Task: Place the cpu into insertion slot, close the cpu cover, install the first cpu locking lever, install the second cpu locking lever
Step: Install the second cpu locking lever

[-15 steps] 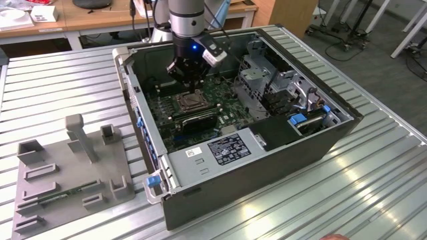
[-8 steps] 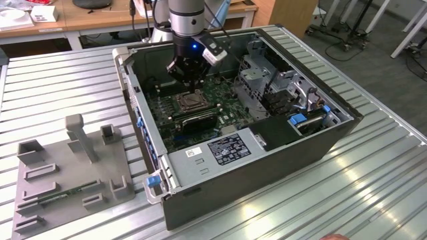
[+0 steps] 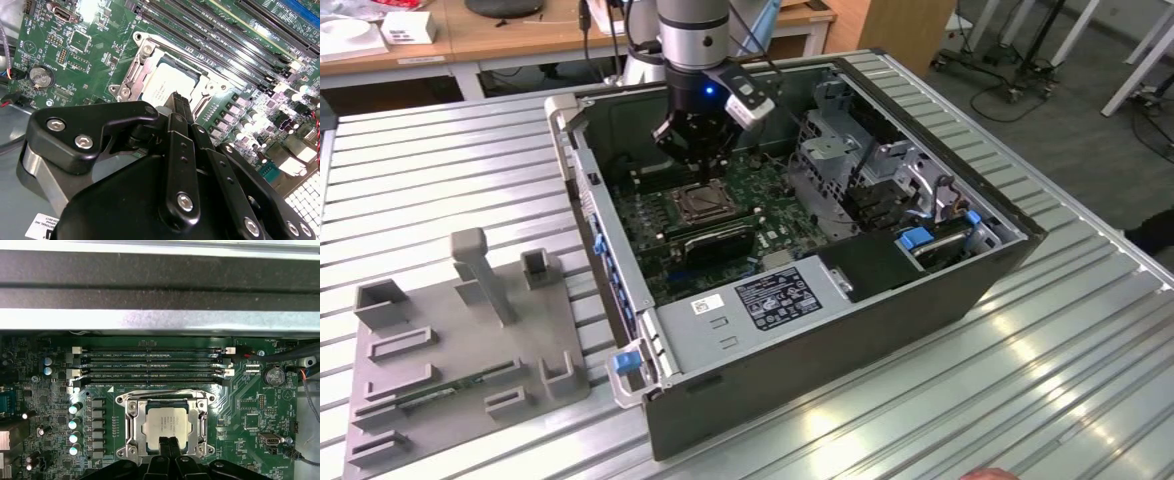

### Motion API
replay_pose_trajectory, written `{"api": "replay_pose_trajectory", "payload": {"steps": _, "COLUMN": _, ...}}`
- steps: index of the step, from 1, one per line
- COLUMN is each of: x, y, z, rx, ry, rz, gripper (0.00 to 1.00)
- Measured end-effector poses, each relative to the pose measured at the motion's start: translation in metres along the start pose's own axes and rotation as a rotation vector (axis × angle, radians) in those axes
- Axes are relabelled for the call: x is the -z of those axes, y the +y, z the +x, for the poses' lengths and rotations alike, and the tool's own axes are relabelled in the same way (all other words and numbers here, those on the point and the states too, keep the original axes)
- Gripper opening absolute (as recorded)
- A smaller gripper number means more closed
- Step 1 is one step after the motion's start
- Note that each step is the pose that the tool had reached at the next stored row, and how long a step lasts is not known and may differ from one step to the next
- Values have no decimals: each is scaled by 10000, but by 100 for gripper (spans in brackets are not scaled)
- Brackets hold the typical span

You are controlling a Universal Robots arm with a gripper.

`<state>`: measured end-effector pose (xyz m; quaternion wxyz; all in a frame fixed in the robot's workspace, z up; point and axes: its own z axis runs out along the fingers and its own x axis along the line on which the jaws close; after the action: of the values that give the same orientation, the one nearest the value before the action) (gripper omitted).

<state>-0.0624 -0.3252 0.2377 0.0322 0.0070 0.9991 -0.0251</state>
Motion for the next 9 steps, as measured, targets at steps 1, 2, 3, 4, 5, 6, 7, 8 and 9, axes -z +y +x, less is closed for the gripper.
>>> {"api": "replay_pose_trajectory", "payload": {"steps": 1, "x": 1, "y": 0, "z": 0, "rx": 0, "ry": 1, "rz": 1, "gripper": 11}}
{"api": "replay_pose_trajectory", "payload": {"steps": 2, "x": 3, "y": 0, "z": 0, "rx": 0, "ry": 2, "rz": 3, "gripper": 11}}
{"api": "replay_pose_trajectory", "payload": {"steps": 3, "x": 8, "y": -1, "z": 0, "rx": 0, "ry": 3, "rz": 4, "gripper": 11}}
{"api": "replay_pose_trajectory", "payload": {"steps": 4, "x": 10, "y": -1, "z": 0, "rx": 0, "ry": 3, "rz": 4, "gripper": 11}}
{"api": "replay_pose_trajectory", "payload": {"steps": 5, "x": 11, "y": -1, "z": 0, "rx": 0, "ry": 3, "rz": 4, "gripper": 11}}
{"api": "replay_pose_trajectory", "payload": {"steps": 6, "x": 14, "y": -1, "z": -1, "rx": 0, "ry": 3, "rz": 4, "gripper": 11}}
{"api": "replay_pose_trajectory", "payload": {"steps": 7, "x": 16, "y": -1, "z": -1, "rx": 0, "ry": 3, "rz": 5, "gripper": 11}}
{"api": "replay_pose_trajectory", "payload": {"steps": 8, "x": 18, "y": -1, "z": -1, "rx": 0, "ry": 3, "rz": 4, "gripper": 11}}
{"api": "replay_pose_trajectory", "payload": {"steps": 9, "x": 20, "y": -1, "z": -1, "rx": 0, "ry": 2, "rz": 3, "gripper": 11}}
